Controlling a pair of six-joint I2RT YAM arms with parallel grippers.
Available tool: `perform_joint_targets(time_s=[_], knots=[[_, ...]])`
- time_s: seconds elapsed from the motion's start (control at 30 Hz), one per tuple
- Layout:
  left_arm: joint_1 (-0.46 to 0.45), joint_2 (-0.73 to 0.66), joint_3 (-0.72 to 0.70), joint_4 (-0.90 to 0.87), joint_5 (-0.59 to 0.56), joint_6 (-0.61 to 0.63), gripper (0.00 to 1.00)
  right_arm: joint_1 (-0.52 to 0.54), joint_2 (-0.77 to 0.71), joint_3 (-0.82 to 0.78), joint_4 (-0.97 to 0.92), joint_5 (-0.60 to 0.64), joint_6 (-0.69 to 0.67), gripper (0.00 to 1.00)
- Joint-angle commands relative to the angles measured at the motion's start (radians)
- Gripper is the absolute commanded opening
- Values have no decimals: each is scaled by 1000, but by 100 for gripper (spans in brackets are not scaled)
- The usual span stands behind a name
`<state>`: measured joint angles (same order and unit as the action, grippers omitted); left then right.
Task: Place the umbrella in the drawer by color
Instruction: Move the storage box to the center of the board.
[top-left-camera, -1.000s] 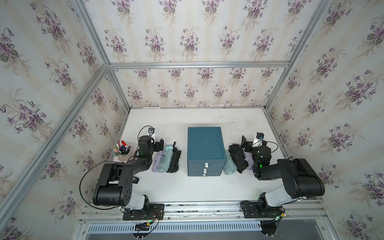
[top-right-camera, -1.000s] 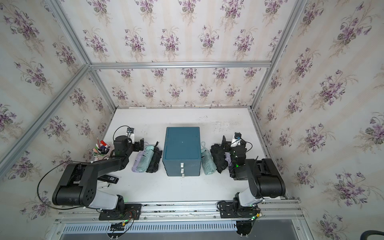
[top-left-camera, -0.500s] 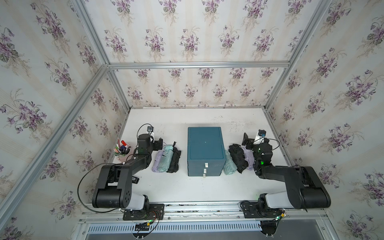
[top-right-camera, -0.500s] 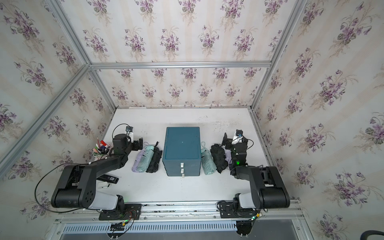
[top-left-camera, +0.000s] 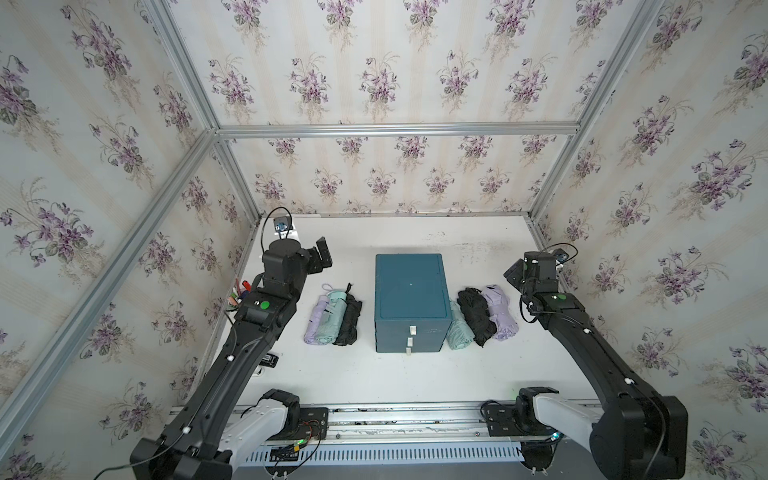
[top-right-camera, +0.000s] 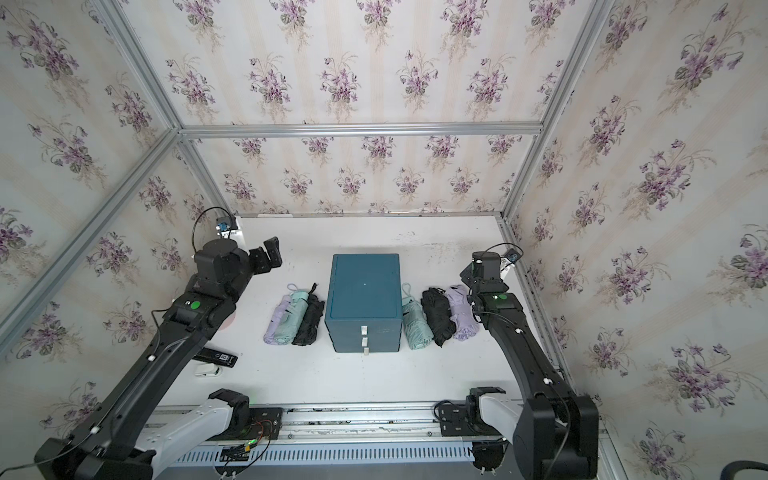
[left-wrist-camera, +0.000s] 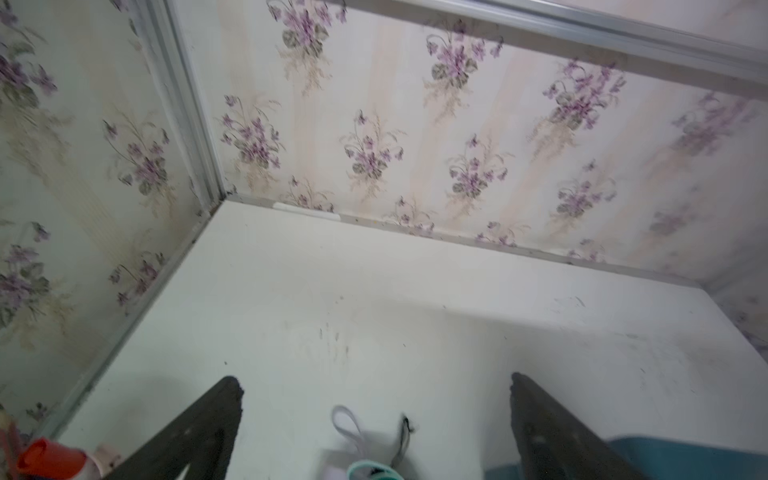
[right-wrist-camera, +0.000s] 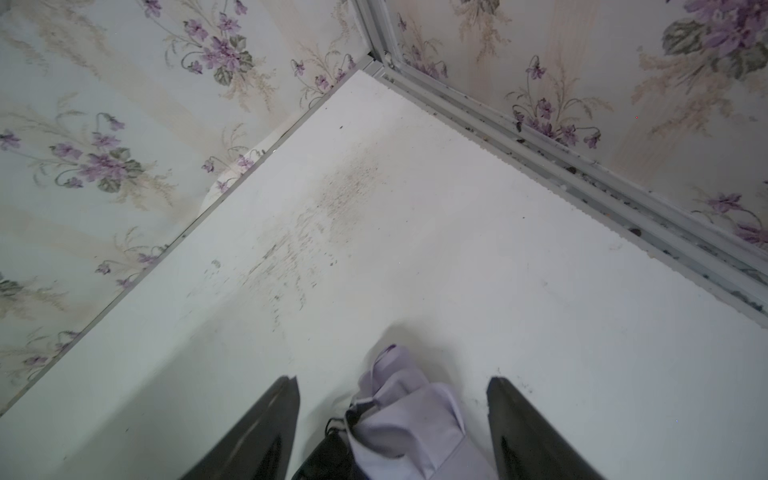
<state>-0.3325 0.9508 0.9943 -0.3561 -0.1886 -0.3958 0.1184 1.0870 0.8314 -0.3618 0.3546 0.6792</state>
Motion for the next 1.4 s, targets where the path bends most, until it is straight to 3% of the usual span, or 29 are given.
perform_joint_targets(time_s=[0.0, 0.1, 0.17, 0.3, 0.47, 0.53, 0.63, 0.8, 0.9, 1.0, 1.07, 1.2, 1.37], knots=[[-111, -91, -23, -245, 70, -141, 100, 118, -27, 100, -283, 105, 20, 79], [-268, -146, -39, -318, 54, -187, 100, 311, -31, 223, -461, 217, 57, 89], [-343, -154, -35, -366, 41, -221, 100, 433, -32, 295, -562, 245, 109, 85], [-441, -139, -44, -376, 111, -281, 100, 796, -91, 399, -679, 358, 248, 82], [-476, -83, -29, -328, 180, -321, 97, 1117, -22, 515, -751, 371, 330, 70], [-477, -60, -1, -323, 217, -317, 93, 1294, 62, 574, -787, 418, 372, 70], [-485, -26, 26, -320, 258, -312, 88, 1448, 186, 648, -844, 441, 433, 70], [-498, 23, 28, -305, 271, -322, 81, 1518, 286, 618, -913, 472, 613, 81], [-504, 42, 22, -287, 267, -324, 81, 1523, 280, 514, -822, 445, 622, 85], [-504, 73, 44, -297, 258, -309, 81, 1518, 257, 442, -683, 395, 548, 84], [-503, 100, 67, -319, 240, -302, 80, 1490, 231, 413, -619, 360, 521, 79], [-503, 127, 88, -339, 180, -293, 75, 1365, 157, 309, -438, 238, 402, 60], [-502, 146, 107, -364, 130, -265, 73, 1254, 158, 286, -329, 136, 304, 51]])
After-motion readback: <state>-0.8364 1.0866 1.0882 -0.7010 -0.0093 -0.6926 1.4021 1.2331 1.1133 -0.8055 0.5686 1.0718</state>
